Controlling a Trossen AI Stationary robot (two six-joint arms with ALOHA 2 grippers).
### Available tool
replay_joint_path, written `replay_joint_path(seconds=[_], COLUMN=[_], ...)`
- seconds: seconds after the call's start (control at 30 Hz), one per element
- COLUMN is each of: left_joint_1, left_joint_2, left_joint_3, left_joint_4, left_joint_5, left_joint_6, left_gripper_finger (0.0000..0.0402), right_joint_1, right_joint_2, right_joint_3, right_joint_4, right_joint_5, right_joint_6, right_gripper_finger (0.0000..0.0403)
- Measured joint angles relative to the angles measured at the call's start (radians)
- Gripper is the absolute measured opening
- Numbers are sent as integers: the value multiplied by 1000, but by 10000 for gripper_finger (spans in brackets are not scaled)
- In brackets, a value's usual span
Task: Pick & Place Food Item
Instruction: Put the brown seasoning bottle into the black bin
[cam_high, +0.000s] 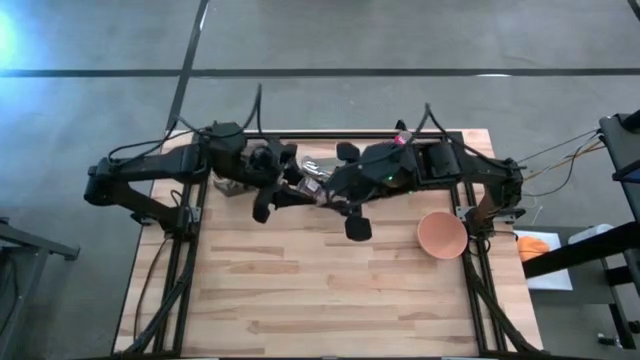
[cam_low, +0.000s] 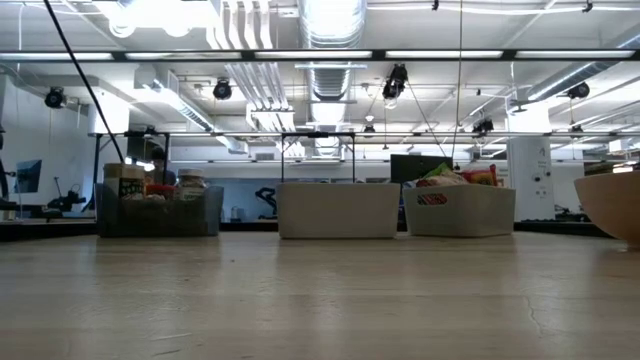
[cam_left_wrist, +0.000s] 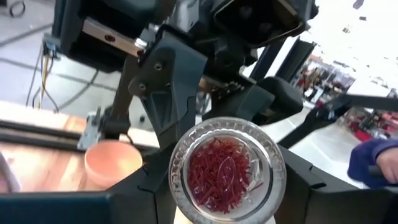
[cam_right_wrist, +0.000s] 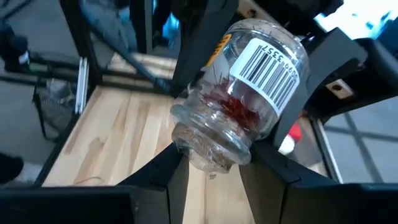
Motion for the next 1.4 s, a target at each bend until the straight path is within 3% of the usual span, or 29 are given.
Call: replay_joint_path(seconds=[0.2, 0.77, 0.87, 1.13, 1.3, 1.4], left_joint_1=[0, 1, 2, 24, 38, 42], left_joint_2=[-9, -29, -42, -48, -47, -53], left_joint_3=[63, 104, 106, 105, 104, 104], left_joint_4=[15, 80, 126, 144, 136, 138], left_joint_5=[-26, -64, -69, -92, -93, -89], left_joint_6=[-6, -10, -38, -177, -198, -198], left_gripper_finger=[181, 181, 181, 181, 181, 181], right_joint_1=[-1, 13, 34, 116, 139, 145], right_joint_2=[2, -17, -18, -20, -25, -25], right_joint_3=[84, 80, 80, 80, 80, 80], right_joint_4=[23, 38, 49, 186, 199, 198], right_joint_5=[3, 18, 130, 549, 569, 528], right_joint_6=[-14, -69, -117, -347, -405, -391], right_gripper_finger=[124, 123, 123, 124, 131, 162])
